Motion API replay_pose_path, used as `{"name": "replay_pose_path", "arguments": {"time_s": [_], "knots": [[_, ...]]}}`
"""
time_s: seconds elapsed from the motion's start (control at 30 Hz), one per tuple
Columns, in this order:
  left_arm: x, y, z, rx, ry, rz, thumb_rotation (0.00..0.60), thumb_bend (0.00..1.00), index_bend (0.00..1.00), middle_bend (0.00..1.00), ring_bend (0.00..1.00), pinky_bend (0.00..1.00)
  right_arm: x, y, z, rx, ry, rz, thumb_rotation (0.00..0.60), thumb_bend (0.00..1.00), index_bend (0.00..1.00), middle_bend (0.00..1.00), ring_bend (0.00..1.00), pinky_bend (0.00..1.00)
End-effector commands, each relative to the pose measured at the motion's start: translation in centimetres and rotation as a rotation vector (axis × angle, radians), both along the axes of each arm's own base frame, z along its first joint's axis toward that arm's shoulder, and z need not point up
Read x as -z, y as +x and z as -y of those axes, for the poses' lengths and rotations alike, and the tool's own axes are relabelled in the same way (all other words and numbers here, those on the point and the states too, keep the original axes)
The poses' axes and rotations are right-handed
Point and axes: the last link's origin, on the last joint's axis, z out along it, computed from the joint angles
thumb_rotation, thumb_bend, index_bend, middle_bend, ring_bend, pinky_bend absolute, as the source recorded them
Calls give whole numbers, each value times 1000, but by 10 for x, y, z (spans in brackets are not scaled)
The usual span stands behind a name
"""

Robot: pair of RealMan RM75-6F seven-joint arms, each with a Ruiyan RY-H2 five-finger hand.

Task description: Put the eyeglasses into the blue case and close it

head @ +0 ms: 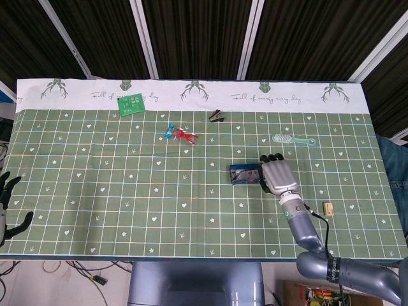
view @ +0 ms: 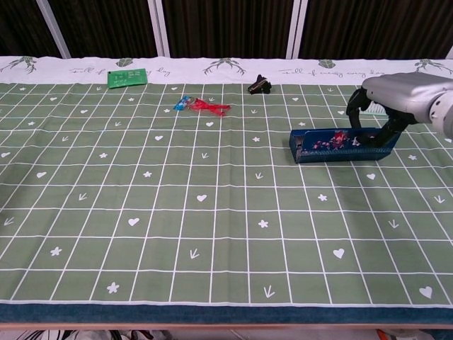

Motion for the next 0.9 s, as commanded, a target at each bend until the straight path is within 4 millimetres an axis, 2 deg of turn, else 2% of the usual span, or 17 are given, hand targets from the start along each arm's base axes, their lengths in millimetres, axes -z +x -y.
{"name": "replay_pose_path", "arguments": {"time_s": [0.03,0.9], "knots": [[0,0,0,0,0,-1,600,318,116,0,0,0,1,2,5,9,0,6,600,525,782,242,227,184],[0,-1,0,-4,-2,-6,600,318,116,0,0,0,4,11,34,59,1,-15,600,525,784,235,224,184]]}}
